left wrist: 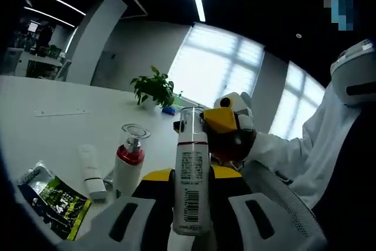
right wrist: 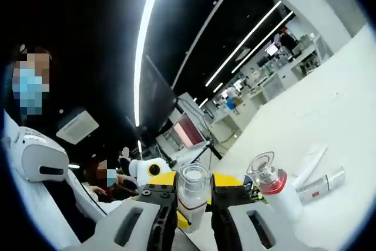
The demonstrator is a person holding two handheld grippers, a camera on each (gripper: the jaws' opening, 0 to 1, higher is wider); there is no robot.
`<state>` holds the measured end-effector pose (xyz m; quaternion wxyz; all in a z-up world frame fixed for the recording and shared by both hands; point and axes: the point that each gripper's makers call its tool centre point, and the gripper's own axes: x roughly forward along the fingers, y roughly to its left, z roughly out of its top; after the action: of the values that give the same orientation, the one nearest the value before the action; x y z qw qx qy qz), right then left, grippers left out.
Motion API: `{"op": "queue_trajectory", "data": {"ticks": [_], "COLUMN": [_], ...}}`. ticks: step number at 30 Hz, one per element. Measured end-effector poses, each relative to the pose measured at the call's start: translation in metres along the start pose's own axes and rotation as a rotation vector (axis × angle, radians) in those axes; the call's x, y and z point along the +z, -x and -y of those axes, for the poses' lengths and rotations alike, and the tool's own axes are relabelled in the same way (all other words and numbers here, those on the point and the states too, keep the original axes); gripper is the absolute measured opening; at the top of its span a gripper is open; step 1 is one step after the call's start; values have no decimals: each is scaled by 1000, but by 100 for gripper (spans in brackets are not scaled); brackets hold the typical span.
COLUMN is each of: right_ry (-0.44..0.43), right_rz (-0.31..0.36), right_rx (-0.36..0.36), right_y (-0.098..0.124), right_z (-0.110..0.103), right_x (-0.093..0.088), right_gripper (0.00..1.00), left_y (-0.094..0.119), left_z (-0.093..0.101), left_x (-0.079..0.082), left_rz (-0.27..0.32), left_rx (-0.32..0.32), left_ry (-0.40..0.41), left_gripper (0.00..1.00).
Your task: Arrange the skincare products in the storage area until every visible bottle or jar stands upright without overlapping.
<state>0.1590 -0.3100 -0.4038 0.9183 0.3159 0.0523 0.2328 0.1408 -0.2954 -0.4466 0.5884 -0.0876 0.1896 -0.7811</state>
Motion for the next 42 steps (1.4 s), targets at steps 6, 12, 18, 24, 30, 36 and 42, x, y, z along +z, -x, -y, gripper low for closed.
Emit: {"op": "queue_trajectory", "data": {"ticks": [6, 12, 18, 24, 30, 36, 42], "right_ry": [135, 210, 295, 294, 139, -10, -113], "right_rz": [-53, -92, -142, -114, 0, 79, 150], "right_rx": [-32, -70, -140, -270, -344, -358, -399], "right_y": [-7, -11, -10, -12, -13, -11, 2], "right_z": [-4, 1, 11, 25, 30, 32, 42], "right_x": [-4, -8, -16, -22, -14, -20, -20], "right_gripper": [11, 11, 11, 11, 11, 11, 11], "left_y": [2, -1, 1, -5, -7, 1, 0], "left_z": [-13, -16, -31, -36, -41, -50, -49], "left_x": [-7, -40, -46, -39, -40, -24, -26], "left_rz": [-32, -213, -271, -301, -349, -365, -402], "left_rx": [42, 116, 205, 315, 358, 459, 464], "left_ry": [-53, -207, -304, -481, -609, -820, -909], "left_gripper": [22, 41, 41, 43, 41, 37, 31]}}
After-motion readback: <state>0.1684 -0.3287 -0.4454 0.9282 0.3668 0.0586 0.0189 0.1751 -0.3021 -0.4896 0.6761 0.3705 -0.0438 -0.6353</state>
